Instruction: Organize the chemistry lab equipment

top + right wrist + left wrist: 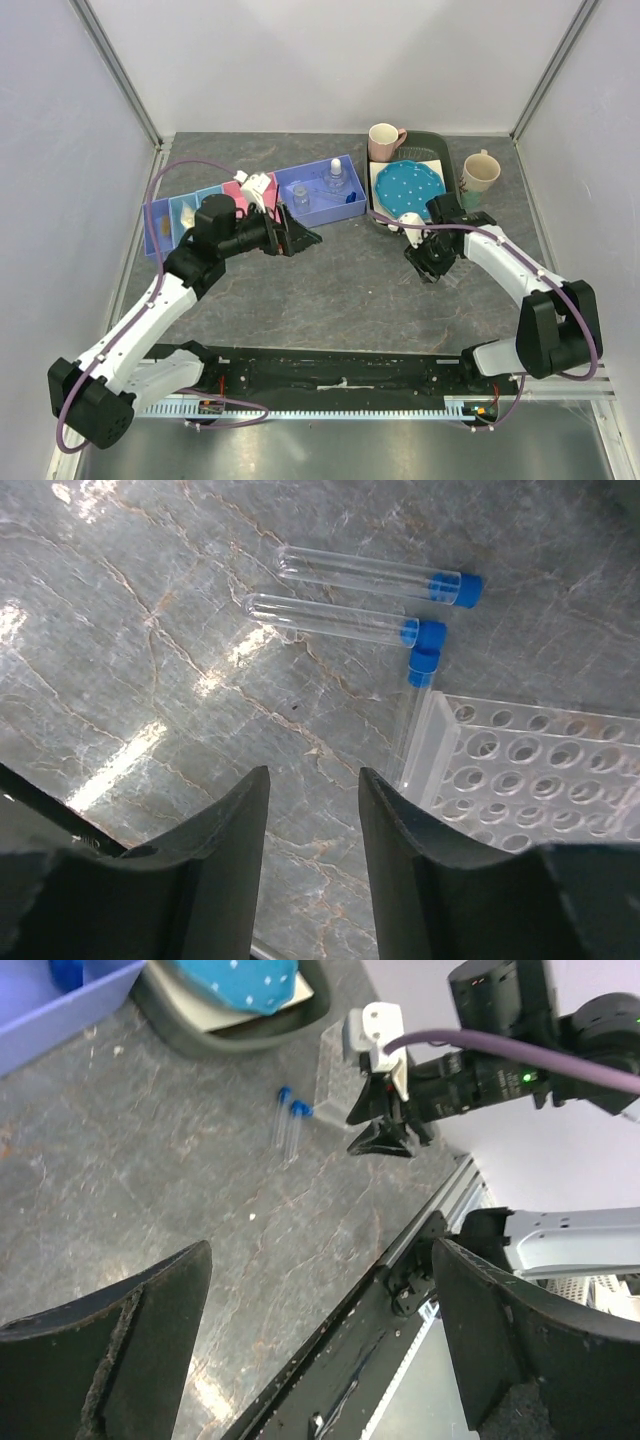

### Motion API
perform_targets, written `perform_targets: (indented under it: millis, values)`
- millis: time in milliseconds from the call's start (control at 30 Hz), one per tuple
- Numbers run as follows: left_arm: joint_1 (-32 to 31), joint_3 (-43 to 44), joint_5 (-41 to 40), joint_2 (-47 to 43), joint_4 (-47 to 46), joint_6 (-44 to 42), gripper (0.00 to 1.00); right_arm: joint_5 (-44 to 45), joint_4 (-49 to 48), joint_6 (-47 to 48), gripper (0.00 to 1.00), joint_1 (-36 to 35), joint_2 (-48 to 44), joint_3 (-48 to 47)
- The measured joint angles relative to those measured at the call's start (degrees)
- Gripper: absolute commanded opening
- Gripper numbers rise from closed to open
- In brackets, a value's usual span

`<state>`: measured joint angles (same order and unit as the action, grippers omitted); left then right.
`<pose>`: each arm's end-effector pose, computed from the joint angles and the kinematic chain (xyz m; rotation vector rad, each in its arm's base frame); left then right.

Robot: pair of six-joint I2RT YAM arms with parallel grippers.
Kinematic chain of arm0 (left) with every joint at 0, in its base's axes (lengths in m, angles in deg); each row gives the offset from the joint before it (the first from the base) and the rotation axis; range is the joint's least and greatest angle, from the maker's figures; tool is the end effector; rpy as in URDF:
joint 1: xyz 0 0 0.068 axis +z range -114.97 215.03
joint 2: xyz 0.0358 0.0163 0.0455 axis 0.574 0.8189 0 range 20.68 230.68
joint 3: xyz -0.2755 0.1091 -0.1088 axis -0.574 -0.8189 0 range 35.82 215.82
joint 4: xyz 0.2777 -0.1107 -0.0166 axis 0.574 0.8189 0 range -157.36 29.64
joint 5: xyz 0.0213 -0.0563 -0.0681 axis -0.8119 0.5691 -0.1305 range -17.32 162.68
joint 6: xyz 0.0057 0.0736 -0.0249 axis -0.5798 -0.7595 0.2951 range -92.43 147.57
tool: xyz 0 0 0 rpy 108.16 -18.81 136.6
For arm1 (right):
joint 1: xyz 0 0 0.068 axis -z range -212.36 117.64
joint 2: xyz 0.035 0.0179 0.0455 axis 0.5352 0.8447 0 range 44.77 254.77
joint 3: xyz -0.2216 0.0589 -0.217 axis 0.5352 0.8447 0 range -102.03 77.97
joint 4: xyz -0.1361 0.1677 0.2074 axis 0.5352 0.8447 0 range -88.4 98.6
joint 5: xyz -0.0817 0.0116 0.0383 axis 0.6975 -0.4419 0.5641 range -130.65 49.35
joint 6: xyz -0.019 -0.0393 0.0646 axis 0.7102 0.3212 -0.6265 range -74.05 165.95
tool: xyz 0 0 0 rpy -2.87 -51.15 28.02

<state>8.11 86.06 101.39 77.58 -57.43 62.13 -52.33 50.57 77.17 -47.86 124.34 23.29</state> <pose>0.2252 -0.1502 0.3602 0.2435 1.9891 -1.1829 0.2728 0.0896 0.2171 -1.1584 2.5784 0.2316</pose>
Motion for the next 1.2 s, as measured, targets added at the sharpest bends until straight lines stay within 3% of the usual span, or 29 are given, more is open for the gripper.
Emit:
perform_targets:
  millis: [267, 900, 1200]
  values:
    - [-1.4, -4.9, -3.6, 0.1, -0.2, 0.0, 0.96, 2.9, -5.0, -1.4, 0.45, 0.2, 1.8, 4.1]
    - [-1.4, -6.8, -4.2, 2.1, -3.5, 0.1, 0.94, 5.4, -11.3, -1.2, 0.47, 4.5, 8.6, 5.1]
    - [-1.5, -6.8, -4.1, 3.9, -4.5, 0.5, 0.93, 5.0, -12.5, -0.9, 0.43, 5.6, 9.4, 5.1]
